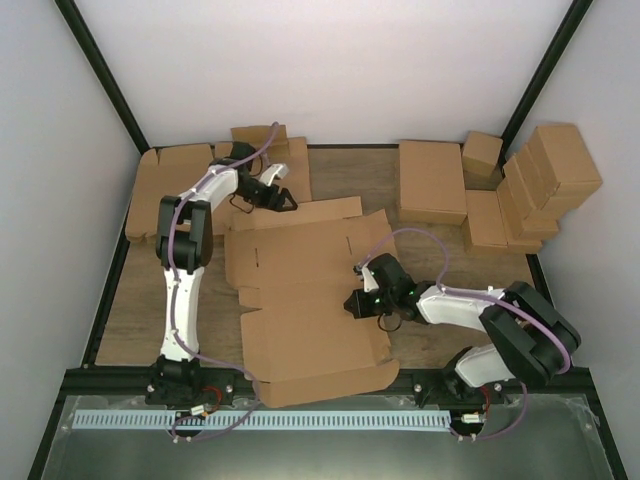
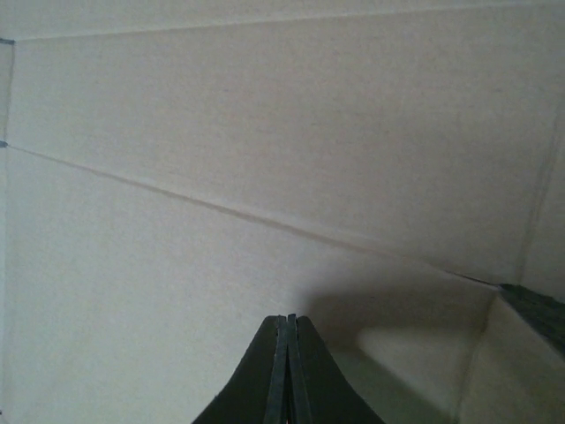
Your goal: Fold the paper box
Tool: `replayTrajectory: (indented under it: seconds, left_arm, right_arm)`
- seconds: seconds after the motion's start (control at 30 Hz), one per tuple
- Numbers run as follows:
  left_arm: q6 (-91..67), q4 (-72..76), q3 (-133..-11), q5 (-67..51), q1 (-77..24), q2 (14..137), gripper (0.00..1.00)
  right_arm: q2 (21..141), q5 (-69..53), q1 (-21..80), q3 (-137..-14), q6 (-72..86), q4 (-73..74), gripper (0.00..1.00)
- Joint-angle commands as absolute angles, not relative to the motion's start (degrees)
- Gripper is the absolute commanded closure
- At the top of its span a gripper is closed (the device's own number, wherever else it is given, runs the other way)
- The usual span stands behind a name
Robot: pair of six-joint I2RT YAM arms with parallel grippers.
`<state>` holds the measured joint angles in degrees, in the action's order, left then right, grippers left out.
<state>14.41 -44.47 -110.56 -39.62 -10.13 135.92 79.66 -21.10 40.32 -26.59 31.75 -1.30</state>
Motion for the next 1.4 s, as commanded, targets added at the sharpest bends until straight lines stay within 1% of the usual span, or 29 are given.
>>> replayTrajectory:
  seconds: [0.0, 0.07, 0.17, 0.3, 0.4, 0.47, 0.67, 0.73, 0.9, 1.03, 1.1, 1.23, 1.27, 1.3, 1.37]
  left_arm:
    - [16.91, -47.91, -108.91, -46.00, -11.32, 134.84, 0.25]
    - [16.95, -47.50, -107.42, -45.69, -11.87, 133.34, 0.26]
    - [16.65, -47.34, -105.49, -44.75, -12.36, 131.72, 0.31]
    - [15.25, -43.86, -100.14, -43.14, -12.57, 126.73, 0.39]
    - [13.27, -40.83, -95.66, -40.27, -12.72, 122.45, 0.48]
    - [12.44, -39.77, -93.52, -38.53, -13.10, 120.25, 0.55]
    - [10.68, -37.37, -89.58, -27.57, -16.87, 114.93, 0.88]
    - [10.28, -36.28, -88.37, -24.80, -18.37, 112.95, 0.96]
    - [9.57, -33.30, -84.93, -16.77, -22.96, 106.57, 0.96]
    - [9.19, -31.22, -80.71, -9.27, -27.18, 101.23, 0.96]
    - [8.94, -29.66, -78.08, -5.33, -29.27, 98.49, 0.96]
    - [8.30, -25.95, -72.62, -1.21, -33.38, 93.93, 0.96]
    - [7.87, -25.22, -71.57, -0.68, -34.15, 93.06, 0.96]
    - [7.50, -24.73, -70.82, -0.23, -34.71, 92.57, 0.96]
    - [6.88, -24.29, -69.88, 0.60, -35.61, 91.93, 0.96]
  right_arm:
    - [81.71, -21.53, 40.61, -27.12, 32.08, -2.85, 0.99]
    - [82.10, -21.43, 40.61, -27.33, 32.01, -2.85, 0.99]
    - [82.31, -20.43, 40.61, -27.16, 31.99, -2.51, 0.99]
    - [82.35, -19.89, 40.56, -27.07, 31.91, -2.45, 0.99]
    - [82.36, -19.83, 40.60, -27.16, 31.84, -2.46, 0.99]
    - [82.44, -19.79, 40.63, -27.28, 31.82, -2.53, 0.99]
    - [82.45, -19.06, 40.61, -28.47, 31.48, -1.44, 0.99]
    - [81.76, -18.26, 40.58, -29.00, 31.40, -0.67, 0.99]
    - [74.84, -13.16, 40.52, -29.40, 34.21, 0.83, 0.99]
    - [68.43, -10.07, 40.47, -30.14, 36.57, 1.02, 0.93]
    - [67.01, -9.57, 40.52, -31.89, 37.77, 1.98, 0.90]
    - [64.48, -8.36, 40.48, -35.96, 41.94, 3.66, 0.84]
    - [63.65, -8.23, 40.44, -36.09, 43.05, 2.71, 0.78]
    - [62.85, -7.54, 40.47, -36.10, 44.50, 1.50, 0.67]
    - [61.97, -6.34, 40.43, -35.74, 46.86, -0.43, 0.53]
